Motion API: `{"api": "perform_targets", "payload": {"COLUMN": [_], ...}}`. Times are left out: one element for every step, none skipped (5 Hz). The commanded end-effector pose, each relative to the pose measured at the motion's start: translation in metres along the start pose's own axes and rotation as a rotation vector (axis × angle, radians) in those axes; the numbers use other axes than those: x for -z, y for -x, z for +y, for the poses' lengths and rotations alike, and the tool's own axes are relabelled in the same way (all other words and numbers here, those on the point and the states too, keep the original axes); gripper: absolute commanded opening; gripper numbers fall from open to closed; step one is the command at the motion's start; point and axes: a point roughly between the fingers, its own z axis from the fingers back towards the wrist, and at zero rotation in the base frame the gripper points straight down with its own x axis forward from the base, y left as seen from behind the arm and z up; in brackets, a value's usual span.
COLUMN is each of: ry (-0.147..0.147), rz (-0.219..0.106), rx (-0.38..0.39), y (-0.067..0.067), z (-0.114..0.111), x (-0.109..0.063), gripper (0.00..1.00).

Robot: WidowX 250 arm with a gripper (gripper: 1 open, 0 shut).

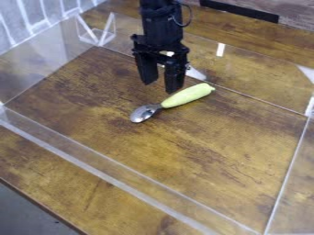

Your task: Move the green spoon to the right

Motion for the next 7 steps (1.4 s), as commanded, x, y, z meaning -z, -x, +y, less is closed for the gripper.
{"api": "perform_targets", "payload": {"ry": [-0.009, 0.0, 0.004, 0.003, -0.001, -0.001, 0.001], "rz": [-0.041, -0.028, -0.016, -0.013, -0.009, 0.006, 0.016], "rx": [-0.035, -0.067, -0.1, -0.098, -0.096, -0.082, -0.079], "y": [0.0, -0.007, -0.014, -0.015, -0.015, -0.014, -0.023], "z": [0.008, -0.001, -0.01, -0.012, -0.013, -0.015, -0.018], "x": [-0.007, 0.014, 0.031, 0.031, 0.029, 0.018, 0.009], "gripper": [1.0, 1.0, 1.0, 0.0, 0.0, 0.0, 0.0]}}
